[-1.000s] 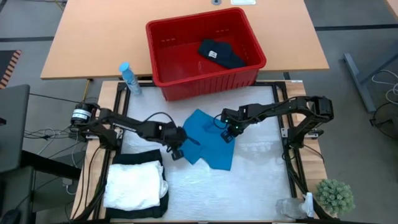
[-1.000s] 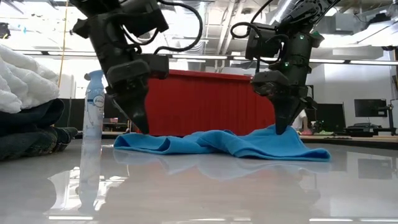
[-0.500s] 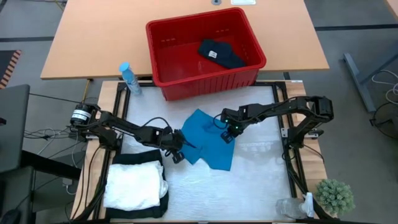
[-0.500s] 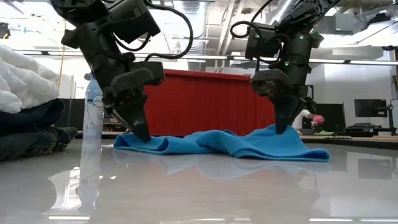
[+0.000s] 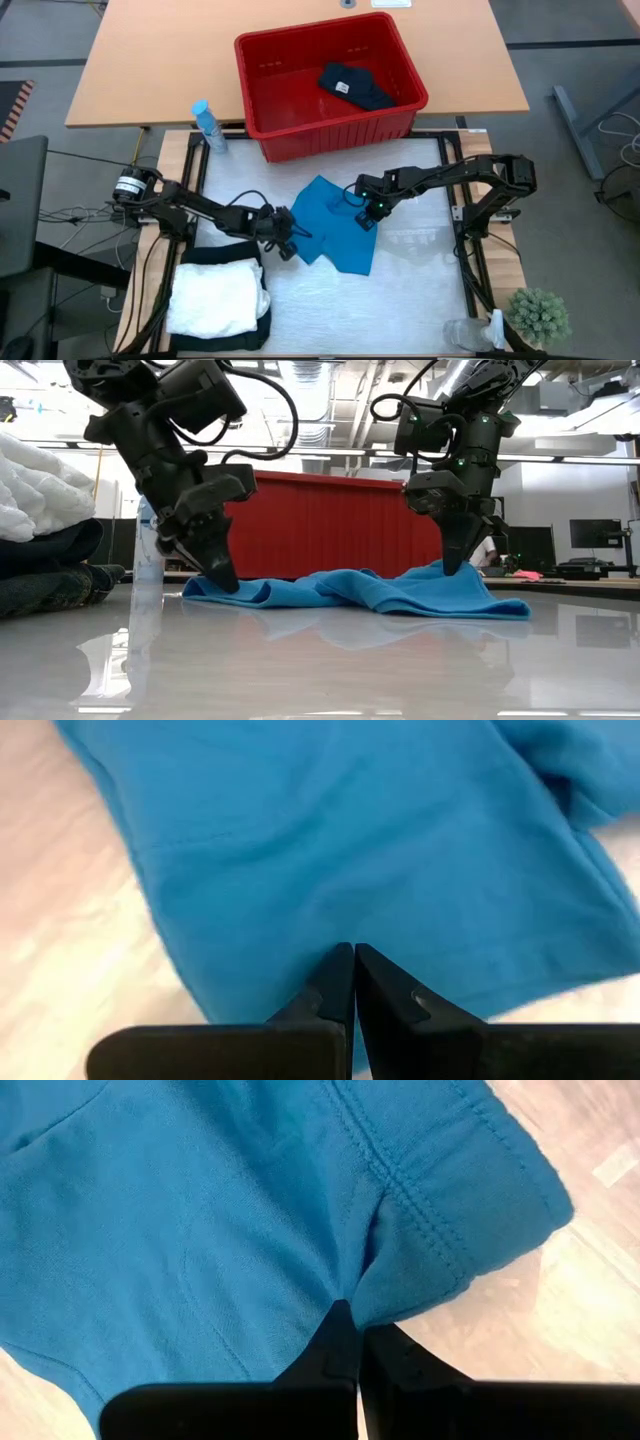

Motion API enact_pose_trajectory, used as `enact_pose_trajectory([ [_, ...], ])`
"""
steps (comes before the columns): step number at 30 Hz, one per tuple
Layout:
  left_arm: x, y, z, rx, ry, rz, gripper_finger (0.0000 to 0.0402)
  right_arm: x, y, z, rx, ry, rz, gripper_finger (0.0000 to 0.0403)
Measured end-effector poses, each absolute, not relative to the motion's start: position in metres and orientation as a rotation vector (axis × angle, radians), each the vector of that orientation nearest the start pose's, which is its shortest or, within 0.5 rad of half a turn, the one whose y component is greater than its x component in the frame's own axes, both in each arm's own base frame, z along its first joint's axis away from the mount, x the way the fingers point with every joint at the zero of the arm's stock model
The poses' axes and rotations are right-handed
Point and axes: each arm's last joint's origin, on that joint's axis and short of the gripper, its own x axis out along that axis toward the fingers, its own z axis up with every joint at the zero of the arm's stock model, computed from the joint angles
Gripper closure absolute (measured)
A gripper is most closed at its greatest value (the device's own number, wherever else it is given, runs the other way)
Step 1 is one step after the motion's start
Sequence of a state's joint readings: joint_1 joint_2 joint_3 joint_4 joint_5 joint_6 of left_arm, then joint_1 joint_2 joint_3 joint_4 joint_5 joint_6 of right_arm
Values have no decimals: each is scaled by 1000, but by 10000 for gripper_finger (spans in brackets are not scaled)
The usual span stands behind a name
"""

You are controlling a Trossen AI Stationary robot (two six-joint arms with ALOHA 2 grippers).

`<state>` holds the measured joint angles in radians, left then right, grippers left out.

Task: Fold Laundry from Bin
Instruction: Fold the blue shorts from the red bin

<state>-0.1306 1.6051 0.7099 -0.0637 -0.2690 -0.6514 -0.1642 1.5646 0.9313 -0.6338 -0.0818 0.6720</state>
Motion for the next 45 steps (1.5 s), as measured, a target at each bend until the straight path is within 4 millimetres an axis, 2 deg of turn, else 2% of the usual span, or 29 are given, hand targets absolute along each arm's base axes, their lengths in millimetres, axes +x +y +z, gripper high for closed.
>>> enact_pose_trajectory([
  [10,282,-37,135,-441,845,411,401,277,-43,179,734,1194,-495,384],
  [17,294,-42,117,-531,855,330,401,278,-44,179,737,1187,-492,384],
  [22,302,-47,119,-585,870,270,401,278,-44,179,755,1181,-481,384],
  [27,316,-62,135,-608,861,159,401,278,-50,180,771,1170,-492,384],
  [30,328,-71,147,-566,809,99,401,279,-54,180,782,1146,-496,384],
  [36,346,-72,156,-487,778,66,401,286,-64,185,835,1030,-512,384],
  [38,355,-72,171,-454,702,66,401,288,-65,186,847,1008,-513,384],
  [40,355,-69,191,-380,685,113,401,289,-65,187,848,1000,-519,384],
  [42,358,-63,217,-296,633,158,401,289,-66,187,849,1000,-522,384],
  [45,350,-46,234,-127,689,303,401,288,-68,187,853,997,-530,384],
])
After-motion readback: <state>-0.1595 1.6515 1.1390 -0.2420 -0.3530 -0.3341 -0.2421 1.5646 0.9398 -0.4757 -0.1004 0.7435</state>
